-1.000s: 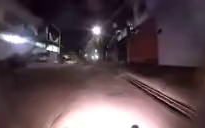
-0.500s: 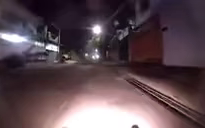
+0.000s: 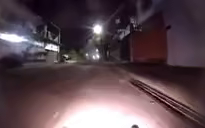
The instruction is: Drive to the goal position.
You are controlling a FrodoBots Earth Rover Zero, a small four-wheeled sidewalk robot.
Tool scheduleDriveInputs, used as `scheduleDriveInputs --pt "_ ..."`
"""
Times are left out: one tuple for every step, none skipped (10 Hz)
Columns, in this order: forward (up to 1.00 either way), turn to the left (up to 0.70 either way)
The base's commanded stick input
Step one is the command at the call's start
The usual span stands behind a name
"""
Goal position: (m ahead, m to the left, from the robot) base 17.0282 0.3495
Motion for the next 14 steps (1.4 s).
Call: scheduleDriveInputs --pt "0.70 0.00" --pt "0.70 0.00" --pt "0.70 0.00" --pt "0.70 0.00" --pt "0.70 0.00" --pt "0.70 0.00" --pt "0.70 0.00" --pt "0.70 0.00" --pt "0.70 0.00" --pt "0.70 0.00" --pt "0.70 0.00" --pt "0.70 0.00" --pt "0.70 0.00" --pt "0.70 0.00"
